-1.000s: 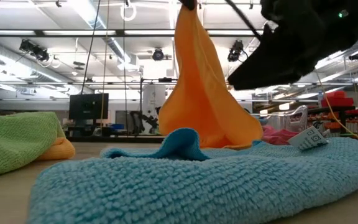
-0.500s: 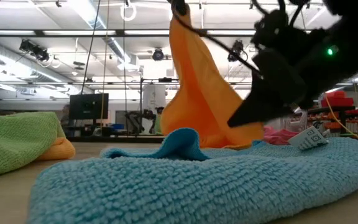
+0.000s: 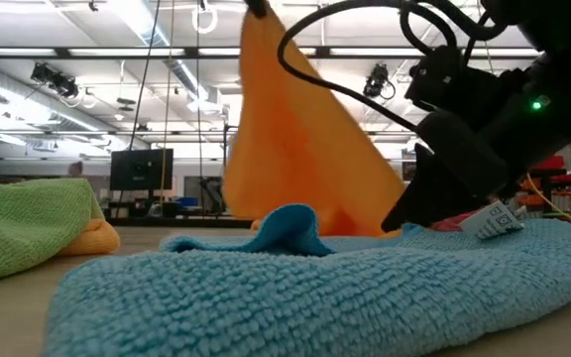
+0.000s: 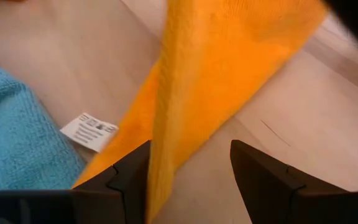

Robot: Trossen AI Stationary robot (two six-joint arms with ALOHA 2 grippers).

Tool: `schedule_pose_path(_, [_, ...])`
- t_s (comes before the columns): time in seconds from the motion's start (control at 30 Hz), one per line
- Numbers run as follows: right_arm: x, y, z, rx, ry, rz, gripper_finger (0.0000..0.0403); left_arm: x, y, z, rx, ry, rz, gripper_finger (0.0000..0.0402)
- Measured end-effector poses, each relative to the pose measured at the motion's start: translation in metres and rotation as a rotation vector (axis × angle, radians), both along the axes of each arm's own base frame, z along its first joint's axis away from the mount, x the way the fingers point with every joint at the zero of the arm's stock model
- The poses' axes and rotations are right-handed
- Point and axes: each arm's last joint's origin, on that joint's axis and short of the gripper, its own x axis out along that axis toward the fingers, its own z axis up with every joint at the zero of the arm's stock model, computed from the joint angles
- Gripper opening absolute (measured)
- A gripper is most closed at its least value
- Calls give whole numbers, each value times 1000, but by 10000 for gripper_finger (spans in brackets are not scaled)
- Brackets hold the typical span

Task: Fold microfiber towels
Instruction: Fold the right yellow towel

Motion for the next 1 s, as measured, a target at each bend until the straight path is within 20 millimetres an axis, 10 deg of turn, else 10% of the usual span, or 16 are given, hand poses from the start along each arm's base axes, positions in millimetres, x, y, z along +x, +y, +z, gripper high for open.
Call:
schedule_pose_path(0.3, [5,-3,-1,34,24,37,168,-5,-4,-1,-5,25,10,22])
schedule_pose_path(0.57, [3,-2,5,-24,107,154,36,-12,-2,3,0,44,8,9])
schedule_pose_path(1.0, [-55,-33,139,-50,241,394,7,-20,1,17,-5,39,-112,19])
